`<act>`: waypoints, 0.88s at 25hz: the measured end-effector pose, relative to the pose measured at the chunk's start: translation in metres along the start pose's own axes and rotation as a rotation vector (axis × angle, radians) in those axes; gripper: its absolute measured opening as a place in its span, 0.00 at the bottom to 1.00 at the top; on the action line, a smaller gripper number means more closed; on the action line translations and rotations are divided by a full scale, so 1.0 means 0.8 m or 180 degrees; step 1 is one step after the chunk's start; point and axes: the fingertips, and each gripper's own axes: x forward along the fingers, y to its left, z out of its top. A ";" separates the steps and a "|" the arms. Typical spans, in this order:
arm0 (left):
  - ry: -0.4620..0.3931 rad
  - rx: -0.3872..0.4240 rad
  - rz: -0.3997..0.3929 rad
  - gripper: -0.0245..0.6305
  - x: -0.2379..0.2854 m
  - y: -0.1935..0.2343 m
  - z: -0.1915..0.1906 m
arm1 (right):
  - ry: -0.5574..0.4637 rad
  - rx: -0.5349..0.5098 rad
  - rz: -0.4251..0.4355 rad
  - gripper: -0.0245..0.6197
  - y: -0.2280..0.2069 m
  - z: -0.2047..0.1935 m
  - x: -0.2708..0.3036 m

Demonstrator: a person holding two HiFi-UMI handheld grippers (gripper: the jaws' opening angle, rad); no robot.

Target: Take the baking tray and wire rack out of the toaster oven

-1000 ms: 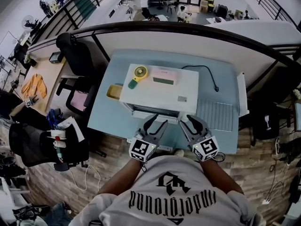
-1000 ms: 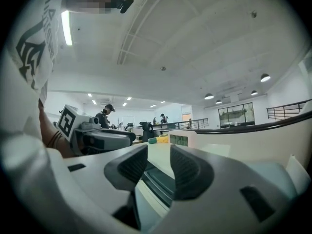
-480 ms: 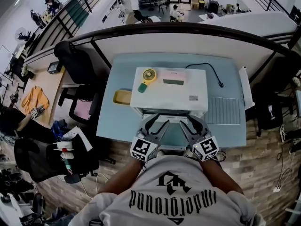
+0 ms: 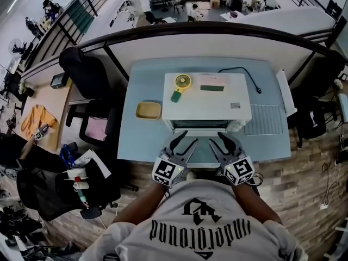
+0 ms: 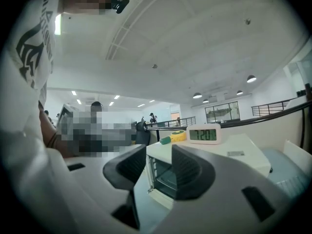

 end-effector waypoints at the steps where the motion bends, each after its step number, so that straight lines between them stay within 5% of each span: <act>1: 0.0009 -0.0017 -0.0010 0.33 -0.004 0.002 -0.003 | 0.0015 0.0015 -0.0003 0.30 0.005 -0.003 0.002; 22: 0.0162 -0.0419 -0.0043 0.33 0.007 0.006 -0.058 | 0.0193 0.0589 -0.0080 0.31 -0.011 -0.061 0.010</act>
